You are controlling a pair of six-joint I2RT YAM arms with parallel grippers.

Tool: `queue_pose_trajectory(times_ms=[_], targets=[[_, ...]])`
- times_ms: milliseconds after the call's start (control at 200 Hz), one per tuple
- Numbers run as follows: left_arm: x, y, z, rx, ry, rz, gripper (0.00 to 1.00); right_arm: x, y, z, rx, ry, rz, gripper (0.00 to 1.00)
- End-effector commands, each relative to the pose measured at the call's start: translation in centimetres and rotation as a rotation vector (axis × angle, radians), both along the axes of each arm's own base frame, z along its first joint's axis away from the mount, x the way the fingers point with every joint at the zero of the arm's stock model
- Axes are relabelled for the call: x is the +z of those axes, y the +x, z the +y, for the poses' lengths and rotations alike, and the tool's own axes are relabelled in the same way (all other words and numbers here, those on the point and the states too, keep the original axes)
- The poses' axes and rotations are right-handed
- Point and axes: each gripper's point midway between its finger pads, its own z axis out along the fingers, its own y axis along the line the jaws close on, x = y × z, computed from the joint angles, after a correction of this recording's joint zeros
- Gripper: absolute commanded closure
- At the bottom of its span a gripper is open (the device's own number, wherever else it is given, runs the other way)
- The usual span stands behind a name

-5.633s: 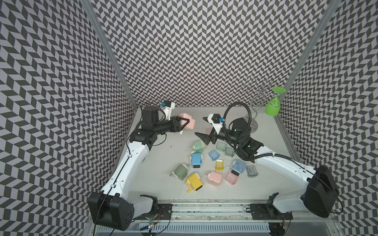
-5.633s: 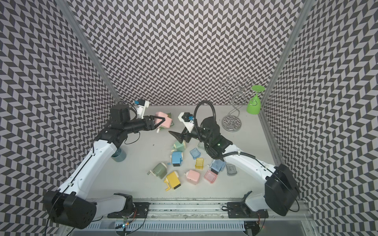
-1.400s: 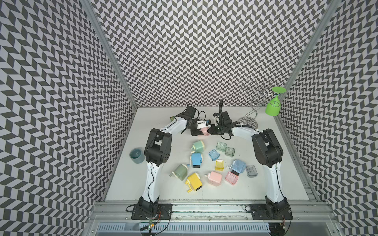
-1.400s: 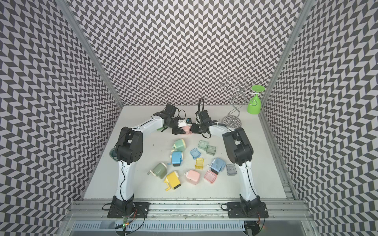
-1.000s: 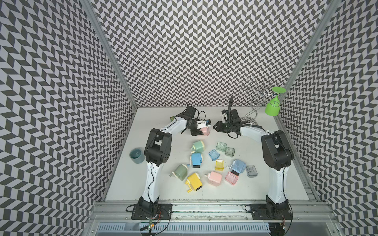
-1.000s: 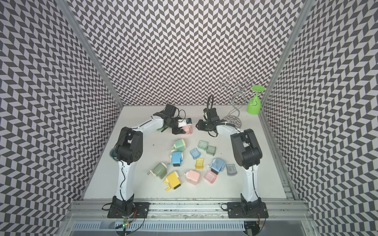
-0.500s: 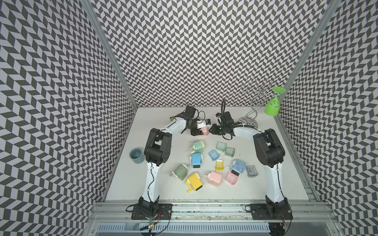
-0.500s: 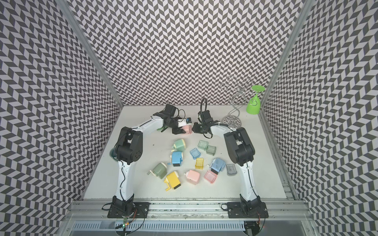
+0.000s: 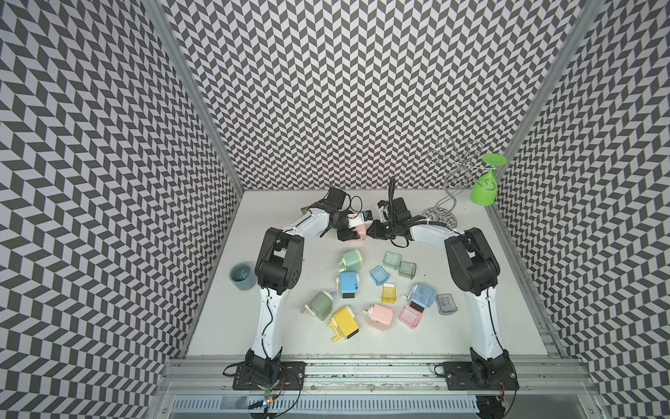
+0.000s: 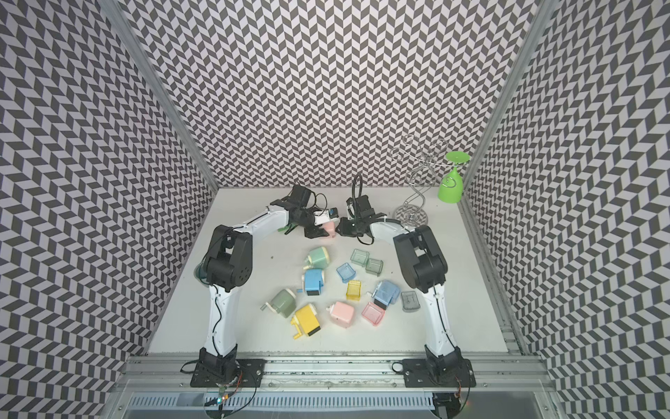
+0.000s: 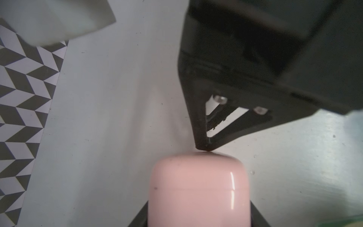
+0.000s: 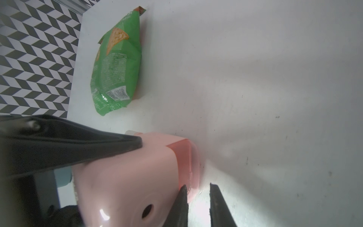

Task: Put the tray back into the pencil sharpener
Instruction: Close the container of the pencil sharpener, then place the pencil sharpener at the center of the board.

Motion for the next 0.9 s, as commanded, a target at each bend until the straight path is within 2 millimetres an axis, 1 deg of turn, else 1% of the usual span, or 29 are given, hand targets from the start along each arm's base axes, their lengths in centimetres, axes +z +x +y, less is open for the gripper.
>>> queue_pose_trajectory(times_ms=[0, 10, 50, 95, 160, 180, 205, 320, 391, 456, 551, 686, 781, 896], targets=[[-2.0, -0.6, 0.1, 0.004, 0.002, 0.05, 0.83, 5.5, 1.4, -0.5, -0.04, 0.065, -0.119, 0.78], [-1.9, -0.6, 0.1, 0.006, 0.001, 0.048, 0.83, 6.0, 1.5, -0.7, -0.049, 0.069, -0.132, 0.78], [-1.6, -0.5, 0.1, 0.01, -0.004, 0.044, 0.83, 7.1, 1.7, -1.8, -0.093, 0.07, -0.158, 0.78], [-1.2, -0.2, 0.1, 0.025, -0.016, 0.037, 0.85, 7.8, 1.8, -3.0, -0.14, 0.062, -0.17, 0.78], [0.2, 0.6, 0.2, 0.072, -0.054, 0.022, 0.87, 8.5, 1.5, -4.6, -0.19, 0.042, -0.186, 0.77], [0.8, 0.9, 0.2, 0.09, -0.068, 0.014, 0.88, 8.4, 1.4, -5.0, -0.2, 0.033, -0.188, 0.77], [1.6, 1.2, 0.3, 0.114, -0.088, 0.006, 0.89, 9.1, 1.2, -5.4, -0.212, 0.028, -0.204, 0.77], [6.2, 2.1, 0.4, 0.238, -0.217, -0.023, 0.92, 9.9, -0.2, -6.9, -0.248, 0.003, -0.228, 0.76], [8.5, 2.0, 0.8, 0.324, -0.289, -0.019, 0.92, 10.5, -1.1, -7.6, -0.269, 0.006, -0.244, 0.76], [9.6, 1.3, 1.3, 0.378, -0.315, 0.001, 0.93, 10.9, -1.9, -8.1, -0.284, 0.01, -0.255, 0.76], [9.7, 0.2, 2.9, 0.47, -0.279, 0.025, 0.93, 11.3, -2.7, -8.6, -0.292, 0.006, -0.263, 0.76], [8.9, -1.3, 6.6, 0.64, -0.2, 0.079, 0.93, 11.4, -3.5, -9.0, -0.286, -0.006, -0.261, 0.75], [7.6, -2.7, 9.0, 0.763, -0.147, 0.161, 0.93, 11.7, -4.0, -9.2, -0.286, -0.003, -0.268, 0.75], [5.4, -4.7, 11.4, 0.894, -0.094, 0.231, 0.92, 11.8, -4.7, -9.5, -0.293, 0.004, -0.274, 0.75]])
